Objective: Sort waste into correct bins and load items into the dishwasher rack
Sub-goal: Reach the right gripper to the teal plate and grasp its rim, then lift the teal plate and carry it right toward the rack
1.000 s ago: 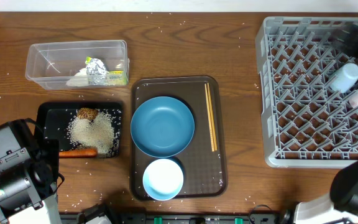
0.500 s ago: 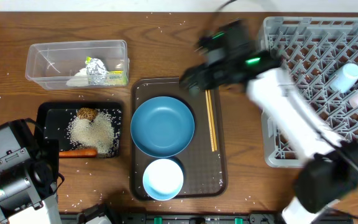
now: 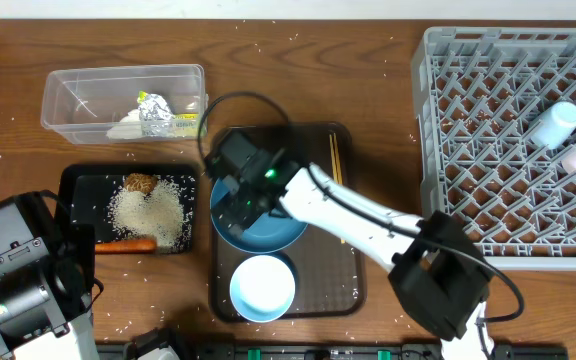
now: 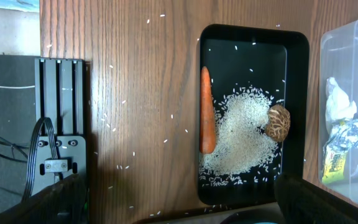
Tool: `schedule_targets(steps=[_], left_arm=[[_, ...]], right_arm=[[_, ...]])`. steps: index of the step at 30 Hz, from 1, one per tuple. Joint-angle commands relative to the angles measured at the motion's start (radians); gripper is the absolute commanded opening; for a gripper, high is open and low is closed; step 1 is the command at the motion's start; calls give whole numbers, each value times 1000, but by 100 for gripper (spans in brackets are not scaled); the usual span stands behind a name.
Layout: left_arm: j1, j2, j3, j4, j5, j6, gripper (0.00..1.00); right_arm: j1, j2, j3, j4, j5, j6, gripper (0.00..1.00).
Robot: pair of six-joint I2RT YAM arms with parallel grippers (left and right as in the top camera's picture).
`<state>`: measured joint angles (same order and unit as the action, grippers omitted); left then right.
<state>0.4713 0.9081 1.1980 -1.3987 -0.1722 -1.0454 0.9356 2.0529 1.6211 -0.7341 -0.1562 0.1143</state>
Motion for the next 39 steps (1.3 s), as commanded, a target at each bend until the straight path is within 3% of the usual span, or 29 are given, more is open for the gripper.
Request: schedule_targets(steps=[1, 5, 14, 20, 31, 37, 39], left_arm=[[5, -1, -2, -3, -20, 13, 98], [5, -1, -2, -3, -20, 13, 98], [5, -1, -2, -3, -20, 13, 98], [5, -1, -2, -3, -20, 13, 98], [5, -1, -2, -3, -20, 13, 98], [5, -1, -2, -3, -20, 13, 98], [5, -1, -2, -3, -20, 13, 98]], right_arm=[[29, 13, 2, 11, 22, 2, 83], [54, 26, 2, 17, 35, 3, 75], [100, 88, 2, 39, 37, 31, 71], [123, 91, 2, 42, 95, 32, 58], [128, 138, 1, 39, 116, 56, 48], [128, 139, 1, 44, 130, 74, 28], [127, 136, 2, 43, 131, 81, 17]])
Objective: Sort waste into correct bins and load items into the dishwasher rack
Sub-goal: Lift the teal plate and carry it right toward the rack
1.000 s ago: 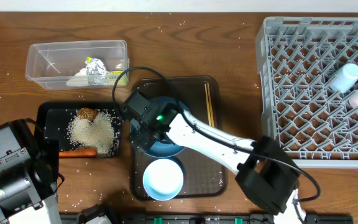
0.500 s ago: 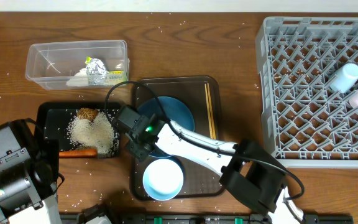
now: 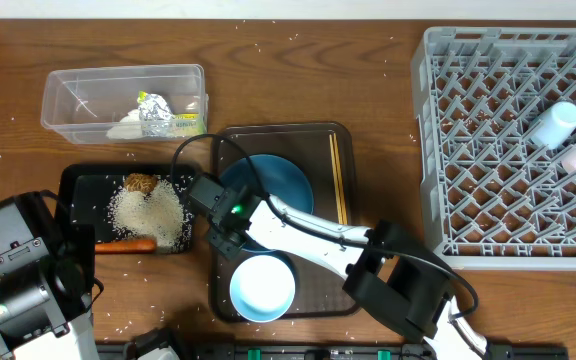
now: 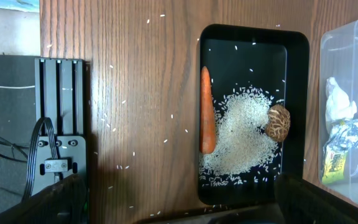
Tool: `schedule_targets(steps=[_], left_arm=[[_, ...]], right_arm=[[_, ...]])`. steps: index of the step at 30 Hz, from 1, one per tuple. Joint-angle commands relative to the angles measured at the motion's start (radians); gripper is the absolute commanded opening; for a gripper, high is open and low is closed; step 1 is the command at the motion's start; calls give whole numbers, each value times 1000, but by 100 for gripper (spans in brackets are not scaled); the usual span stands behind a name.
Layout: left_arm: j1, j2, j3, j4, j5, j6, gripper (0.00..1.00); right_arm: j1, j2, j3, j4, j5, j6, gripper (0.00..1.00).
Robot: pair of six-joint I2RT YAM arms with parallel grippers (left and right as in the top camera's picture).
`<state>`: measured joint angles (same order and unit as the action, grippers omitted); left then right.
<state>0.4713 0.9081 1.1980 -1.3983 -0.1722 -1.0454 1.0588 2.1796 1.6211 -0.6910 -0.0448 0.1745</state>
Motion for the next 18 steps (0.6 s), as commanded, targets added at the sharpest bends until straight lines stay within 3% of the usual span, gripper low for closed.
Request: schedule_targets(steps=[1, 3, 12, 18], left_arm=[[5, -1, -2, -4, -20, 13, 98], [5, -1, -2, -4, -20, 13, 98], [5, -1, -2, -4, -20, 13, 98], [5, -1, -2, -4, -20, 13, 98]], right_arm=[[2, 5, 2, 0, 19, 21, 11], [-2, -10, 2, -1, 19, 27, 1], [-63, -148, 2, -13, 18, 93, 1], [-183, -283, 2, -62, -31, 117, 1]])
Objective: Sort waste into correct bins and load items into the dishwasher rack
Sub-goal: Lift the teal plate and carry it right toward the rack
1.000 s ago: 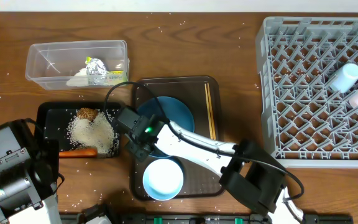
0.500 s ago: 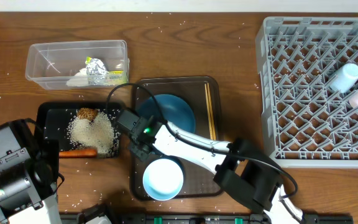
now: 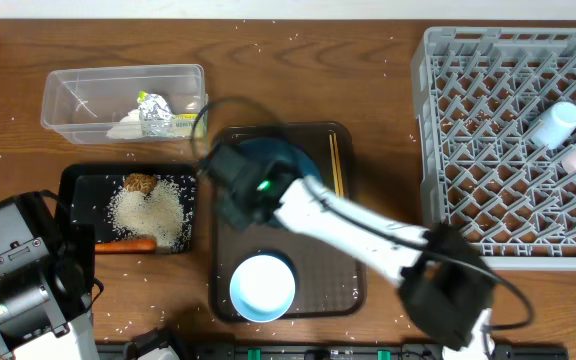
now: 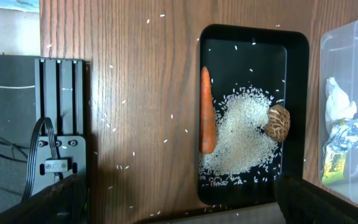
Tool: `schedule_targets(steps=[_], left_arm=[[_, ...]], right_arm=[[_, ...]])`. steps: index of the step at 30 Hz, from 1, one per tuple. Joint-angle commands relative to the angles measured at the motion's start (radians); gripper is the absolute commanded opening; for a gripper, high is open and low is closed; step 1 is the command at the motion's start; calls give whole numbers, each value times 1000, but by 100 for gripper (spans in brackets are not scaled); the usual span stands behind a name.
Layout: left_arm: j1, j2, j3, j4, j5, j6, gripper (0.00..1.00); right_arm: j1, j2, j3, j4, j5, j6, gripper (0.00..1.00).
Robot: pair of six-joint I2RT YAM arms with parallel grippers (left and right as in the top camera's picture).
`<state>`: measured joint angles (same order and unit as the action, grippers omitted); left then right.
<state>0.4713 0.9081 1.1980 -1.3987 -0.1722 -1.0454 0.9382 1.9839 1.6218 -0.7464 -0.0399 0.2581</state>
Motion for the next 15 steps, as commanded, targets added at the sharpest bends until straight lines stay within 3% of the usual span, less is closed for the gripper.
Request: schedule_targets(steps=[1, 8, 15], left_arm=[[5, -1, -2, -3, -20, 13, 98], [5, -1, -2, -3, -20, 13, 98], [5, -1, -2, -3, -20, 13, 98]], right_arm=[[-93, -109, 2, -14, -64, 34, 1], [-334, -213, 2, -32, -306, 14, 1], [-674, -289, 2, -34, -597, -21, 1]])
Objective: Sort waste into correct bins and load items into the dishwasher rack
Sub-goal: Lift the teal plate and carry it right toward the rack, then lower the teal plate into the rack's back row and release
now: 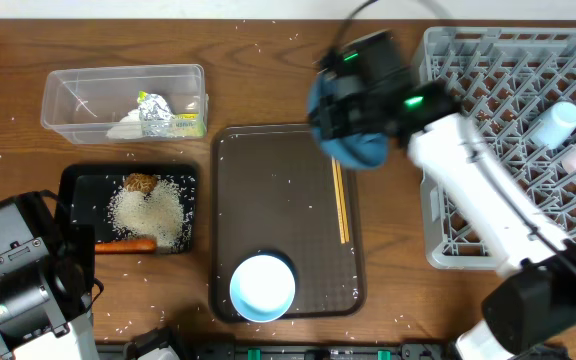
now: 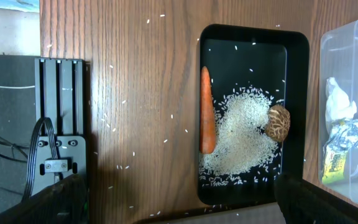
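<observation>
My right gripper [image 1: 340, 118] is shut on the rim of a blue bowl [image 1: 365, 151], holding it tilted in the air between the brown tray [image 1: 288, 215] and the left edge of the grey dishwasher rack [image 1: 488, 150]. On the tray lie a pair of chopsticks [image 1: 340, 200] and a light-blue bowl [image 1: 263, 286]. The black tray [image 2: 296, 112] holds rice, a carrot [image 2: 207, 111] and a mushroom [image 2: 278, 122]. My left gripper [image 2: 179, 211] hangs open above the table beside the black tray, with nothing between its fingers [image 2: 58, 200].
A clear plastic bin [image 1: 123, 100] at the back left holds foil and wrappers. Two cups [image 1: 568, 135] lie in the rack at the right. Rice grains are scattered over the wood. My left arm's base [image 1: 18, 285] stands at the front left.
The right gripper with the blue bowl has gone from the far end of the brown tray to a raised spot on the right, by the rack's left edge. The left arm is unmoved.
First my right gripper was at the left rim of the blue bowl on the brown tray. Then it was low at the bowl's near-left rim. Later the bowl sat nearer the tray's far end under the gripper, and now it hangs clear of the tray beside the rack.
</observation>
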Tool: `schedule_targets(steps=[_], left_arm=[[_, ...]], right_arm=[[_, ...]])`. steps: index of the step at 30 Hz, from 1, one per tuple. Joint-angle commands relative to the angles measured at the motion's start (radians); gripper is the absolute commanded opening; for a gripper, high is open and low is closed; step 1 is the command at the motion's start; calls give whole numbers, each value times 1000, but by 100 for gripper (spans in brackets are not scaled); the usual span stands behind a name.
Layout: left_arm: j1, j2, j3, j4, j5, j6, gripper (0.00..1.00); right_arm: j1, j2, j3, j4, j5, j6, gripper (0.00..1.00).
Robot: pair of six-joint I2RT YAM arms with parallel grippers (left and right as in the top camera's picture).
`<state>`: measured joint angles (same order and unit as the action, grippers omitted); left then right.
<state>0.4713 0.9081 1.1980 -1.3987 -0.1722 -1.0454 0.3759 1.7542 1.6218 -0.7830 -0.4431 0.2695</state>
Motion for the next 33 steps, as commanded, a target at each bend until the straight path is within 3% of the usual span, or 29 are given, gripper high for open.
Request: schedule_targets(steps=[1, 8, 17, 23, 28, 33], left_arm=[[5, -1, -2, -3, -20, 13, 98], [5, -1, -2, -3, -20, 13, 98], [5, -1, -2, -3, -20, 13, 98], [5, -1, -2, -3, -20, 13, 98], [5, -1, -2, -3, -20, 13, 98], [5, -1, -2, -3, -20, 13, 98]], right_arm=[[-172, -67, 2, 5, -267, -47, 1], [-512, -98, 2, -1, -685, -95, 1], [-784, -145, 1, -148, -721, -236, 1], [-810, -108, -1, -111, -755, -286, 1], [-792, -25, -1, 52, -875, -271, 1], [-787, 92, -1, 320, -899, -52, 1]])
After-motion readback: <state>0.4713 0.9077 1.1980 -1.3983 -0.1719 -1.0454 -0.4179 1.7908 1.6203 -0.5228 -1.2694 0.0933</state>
